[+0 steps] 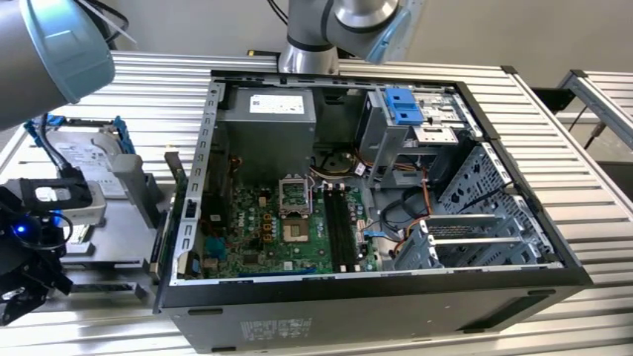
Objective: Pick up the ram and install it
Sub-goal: 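Pick up the ram and move it above insertion slot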
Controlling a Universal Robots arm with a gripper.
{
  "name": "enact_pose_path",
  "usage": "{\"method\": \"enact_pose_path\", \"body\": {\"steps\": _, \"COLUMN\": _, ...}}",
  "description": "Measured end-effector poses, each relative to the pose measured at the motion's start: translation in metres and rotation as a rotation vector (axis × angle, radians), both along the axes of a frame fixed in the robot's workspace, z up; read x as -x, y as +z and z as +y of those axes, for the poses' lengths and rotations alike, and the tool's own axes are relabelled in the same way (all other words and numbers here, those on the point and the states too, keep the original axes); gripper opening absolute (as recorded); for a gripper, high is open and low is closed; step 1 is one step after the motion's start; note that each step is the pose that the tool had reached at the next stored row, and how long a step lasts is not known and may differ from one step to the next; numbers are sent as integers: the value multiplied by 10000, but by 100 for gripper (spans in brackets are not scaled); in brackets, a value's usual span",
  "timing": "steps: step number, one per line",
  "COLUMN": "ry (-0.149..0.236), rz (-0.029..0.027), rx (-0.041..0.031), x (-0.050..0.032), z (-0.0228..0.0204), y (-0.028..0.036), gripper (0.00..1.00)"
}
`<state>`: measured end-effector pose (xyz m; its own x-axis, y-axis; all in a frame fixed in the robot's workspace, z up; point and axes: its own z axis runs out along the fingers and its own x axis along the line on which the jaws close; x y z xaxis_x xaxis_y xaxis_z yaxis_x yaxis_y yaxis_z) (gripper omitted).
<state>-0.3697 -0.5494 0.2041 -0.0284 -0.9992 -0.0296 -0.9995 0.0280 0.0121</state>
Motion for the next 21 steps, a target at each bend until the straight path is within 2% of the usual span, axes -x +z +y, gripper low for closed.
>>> {"method": "enact_pose_path", "body": {"steps": 8, "ry": 0, "rz": 0, "rx": 0, "x": 0, "z": 0, "y": 196, "gripper": 0}}
{"method": "enact_pose_path", "body": {"steps": 14, "ry": -1, "rz": -1, "rx": 0, "x": 0, "z": 0, "y": 206, "gripper": 0}}
{"method": "enact_pose_path", "body": {"steps": 16, "ry": -1, "rz": 1, "rx": 1, "x": 0, "z": 0, "y": 229, "gripper": 0}}
{"method": "enact_pose_path", "body": {"steps": 17, "ry": -1, "rz": 2, "rx": 1, "x": 0, "z": 0, "y": 259, "gripper": 0}}
{"method": "enact_pose_path", "body": {"steps": 21, "ry": -1, "rz": 0, "rx": 0, "x": 0, "z": 0, "y": 441, "gripper": 0}}
